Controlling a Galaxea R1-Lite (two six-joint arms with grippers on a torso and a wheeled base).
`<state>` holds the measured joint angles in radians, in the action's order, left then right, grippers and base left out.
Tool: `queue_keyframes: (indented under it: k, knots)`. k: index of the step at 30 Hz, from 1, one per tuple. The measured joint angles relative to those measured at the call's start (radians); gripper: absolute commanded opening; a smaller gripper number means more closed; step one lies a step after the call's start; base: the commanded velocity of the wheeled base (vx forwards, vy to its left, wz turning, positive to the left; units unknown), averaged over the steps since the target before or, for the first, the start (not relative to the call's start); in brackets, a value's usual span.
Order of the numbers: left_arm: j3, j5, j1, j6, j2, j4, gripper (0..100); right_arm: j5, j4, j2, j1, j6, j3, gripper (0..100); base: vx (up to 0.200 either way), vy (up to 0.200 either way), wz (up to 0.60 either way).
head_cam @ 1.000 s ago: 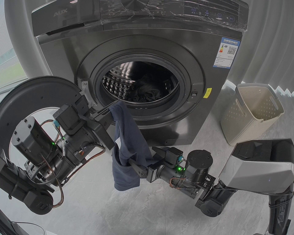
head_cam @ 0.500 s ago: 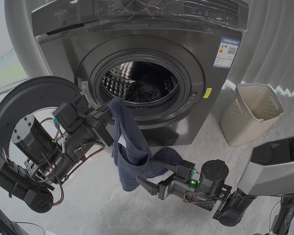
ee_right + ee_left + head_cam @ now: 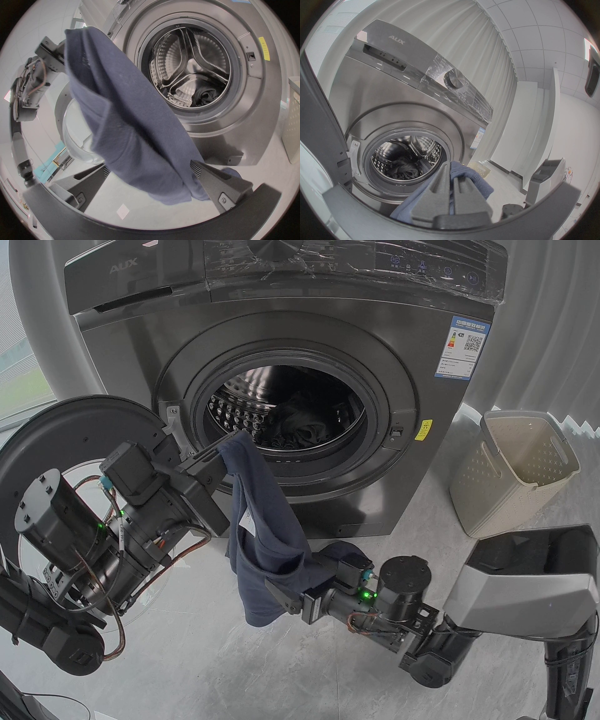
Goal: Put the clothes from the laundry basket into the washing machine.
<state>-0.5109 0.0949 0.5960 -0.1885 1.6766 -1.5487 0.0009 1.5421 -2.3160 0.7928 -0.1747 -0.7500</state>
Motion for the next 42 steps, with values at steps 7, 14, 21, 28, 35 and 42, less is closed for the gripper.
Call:
queue_keyframes:
  k: [7, 14, 21, 28, 35, 42]
  knots:
    - [0.004, 0.012, 0.006, -0.001, -0.026, 0.0, 0, 0.003, -0.002, -0.108, -0.022, 0.013, -0.232, 100, 0.0, 0.0, 0.0]
    - [0.011, 0.015, 0.031, 0.0, -0.038, 0.0, 0, 0.003, -0.004, -0.17, -0.044, 0.018, -0.365, 100, 0.0, 0.0, 0.0]
    - [0.021, 0.015, 0.046, -0.004, -0.046, 0.0, 0, 0.003, -0.008, -0.227, -0.072, 0.019, -0.463, 100, 0.0, 0.0, 0.0]
    - [0.011, 0.014, 0.036, -0.009, -0.054, 0.0, 0, 0.001, -0.001, -0.252, -0.086, 0.018, -0.497, 0, 0.0, 0.0, 0.0]
    - [0.01, 0.012, -0.019, -0.004, -0.048, 0.0, 0, -0.006, -0.002, -0.226, -0.101, 0.014, -0.479, 0, 0.0, 0.0, 0.0]
    - [0.025, 0.01, -0.134, 0.009, -0.036, 0.011, 0, -0.035, -0.001, -0.142, -0.12, 0.009, -0.418, 0, 0.0, 0.0, 0.0]
